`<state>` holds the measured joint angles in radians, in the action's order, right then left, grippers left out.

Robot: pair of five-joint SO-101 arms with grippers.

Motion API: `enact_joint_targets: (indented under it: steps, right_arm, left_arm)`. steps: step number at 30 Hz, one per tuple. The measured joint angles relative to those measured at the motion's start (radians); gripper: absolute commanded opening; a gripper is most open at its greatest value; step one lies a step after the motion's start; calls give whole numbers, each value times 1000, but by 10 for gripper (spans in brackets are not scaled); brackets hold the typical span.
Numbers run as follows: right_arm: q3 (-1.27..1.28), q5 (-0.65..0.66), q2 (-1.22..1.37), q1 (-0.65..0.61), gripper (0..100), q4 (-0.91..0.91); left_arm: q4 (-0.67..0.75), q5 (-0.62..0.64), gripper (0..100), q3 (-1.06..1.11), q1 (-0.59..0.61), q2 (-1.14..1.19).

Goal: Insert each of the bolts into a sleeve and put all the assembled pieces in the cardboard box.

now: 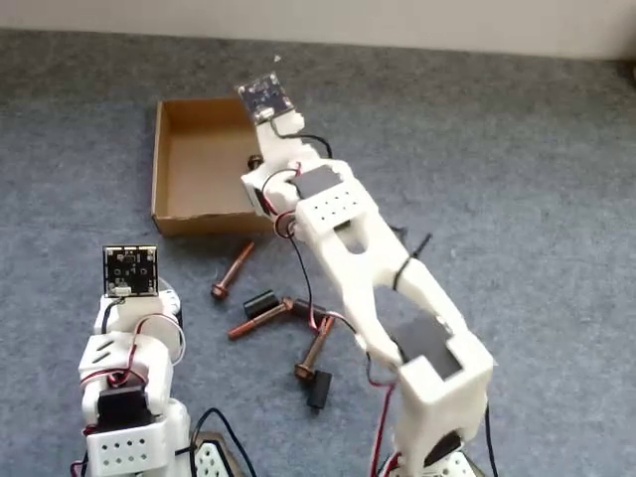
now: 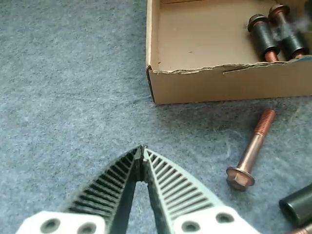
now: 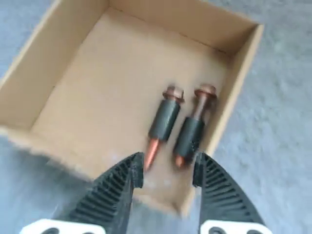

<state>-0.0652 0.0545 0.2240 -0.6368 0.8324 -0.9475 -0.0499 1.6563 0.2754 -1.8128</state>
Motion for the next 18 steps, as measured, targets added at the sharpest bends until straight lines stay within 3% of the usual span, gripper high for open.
enact_joint_targets:
  steps: [12, 18]
  right_arm:
    - [0, 0, -232, 0, 156, 631]
    - [57, 176, -259, 0, 156, 743]
  left_arm:
    - [2, 0, 11, 0, 72, 0]
    - [2, 0, 11, 0, 72, 0]
